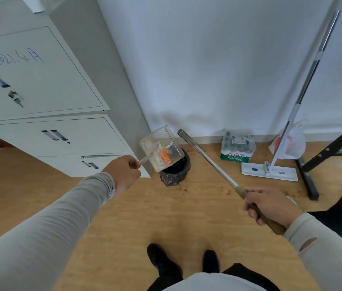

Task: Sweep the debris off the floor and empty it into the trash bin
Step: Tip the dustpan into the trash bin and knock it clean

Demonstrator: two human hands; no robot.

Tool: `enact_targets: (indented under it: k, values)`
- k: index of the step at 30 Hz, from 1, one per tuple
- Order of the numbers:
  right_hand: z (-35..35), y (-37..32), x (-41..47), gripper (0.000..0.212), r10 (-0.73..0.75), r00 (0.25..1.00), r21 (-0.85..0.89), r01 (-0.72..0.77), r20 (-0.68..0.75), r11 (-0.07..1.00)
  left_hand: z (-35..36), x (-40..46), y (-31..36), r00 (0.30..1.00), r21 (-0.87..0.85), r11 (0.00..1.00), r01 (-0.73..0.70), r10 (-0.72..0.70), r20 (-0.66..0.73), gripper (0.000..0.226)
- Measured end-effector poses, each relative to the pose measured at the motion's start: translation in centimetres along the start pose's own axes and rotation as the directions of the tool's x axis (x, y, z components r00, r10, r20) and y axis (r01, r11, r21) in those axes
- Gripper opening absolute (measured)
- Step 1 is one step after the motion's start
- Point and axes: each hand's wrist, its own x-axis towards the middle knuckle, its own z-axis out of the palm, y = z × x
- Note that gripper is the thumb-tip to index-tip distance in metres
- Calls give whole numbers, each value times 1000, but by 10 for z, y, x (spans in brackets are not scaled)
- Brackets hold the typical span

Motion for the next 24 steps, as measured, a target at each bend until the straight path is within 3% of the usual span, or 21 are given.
enact_targets:
  k: [11,24]
  values:
    - [11,-1,11,28,18,999,98,-22,37,995,-3,8,7,997,274,960,-64,48,64,17]
    - [19,-2,21,22,15,999,126,-22,52,992,-3,20,-5,993,395,913,-97,62,101,15]
